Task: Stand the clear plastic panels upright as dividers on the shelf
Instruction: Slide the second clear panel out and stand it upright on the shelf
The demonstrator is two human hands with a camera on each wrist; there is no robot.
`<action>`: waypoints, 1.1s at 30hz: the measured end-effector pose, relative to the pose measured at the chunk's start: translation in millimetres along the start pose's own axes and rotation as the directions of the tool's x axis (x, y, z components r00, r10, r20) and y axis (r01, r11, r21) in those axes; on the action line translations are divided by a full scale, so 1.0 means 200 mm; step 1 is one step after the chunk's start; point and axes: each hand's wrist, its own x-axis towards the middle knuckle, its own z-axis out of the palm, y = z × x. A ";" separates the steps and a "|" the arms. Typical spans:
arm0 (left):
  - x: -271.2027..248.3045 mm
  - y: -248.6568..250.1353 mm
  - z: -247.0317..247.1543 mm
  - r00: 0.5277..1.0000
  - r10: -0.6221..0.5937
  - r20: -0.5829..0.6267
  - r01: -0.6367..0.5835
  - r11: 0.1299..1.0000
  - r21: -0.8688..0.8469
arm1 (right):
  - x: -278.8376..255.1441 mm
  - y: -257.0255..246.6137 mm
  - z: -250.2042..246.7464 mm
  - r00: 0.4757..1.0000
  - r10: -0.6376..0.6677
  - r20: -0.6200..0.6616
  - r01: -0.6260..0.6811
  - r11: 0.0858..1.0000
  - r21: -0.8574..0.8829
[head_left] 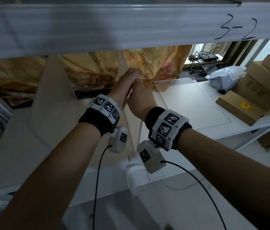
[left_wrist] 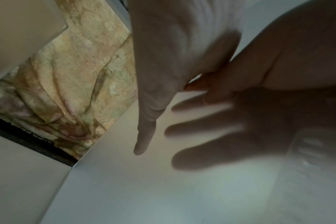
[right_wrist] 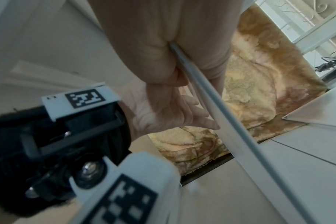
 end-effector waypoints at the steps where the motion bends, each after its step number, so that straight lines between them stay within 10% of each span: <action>1: 0.00 0.00 -0.01 1.000 0.009 -0.008 -0.009 1.000 -0.001 | 0.00 -0.01 0.00 1.000 -0.013 0.000 0.013 1.000 -0.006; 17: -0.08 0.03 0.04 1.000 0.015 -0.020 -0.015 1.000 -0.012 | -0.02 0.02 0.00 1.000 0.025 -0.002 -0.025 0.996 0.084; 33: -0.31 0.06 0.02 0.999 0.001 -0.042 0.013 0.942 0.334 | -0.13 0.03 -0.05 0.991 0.022 0.135 -0.053 0.971 0.235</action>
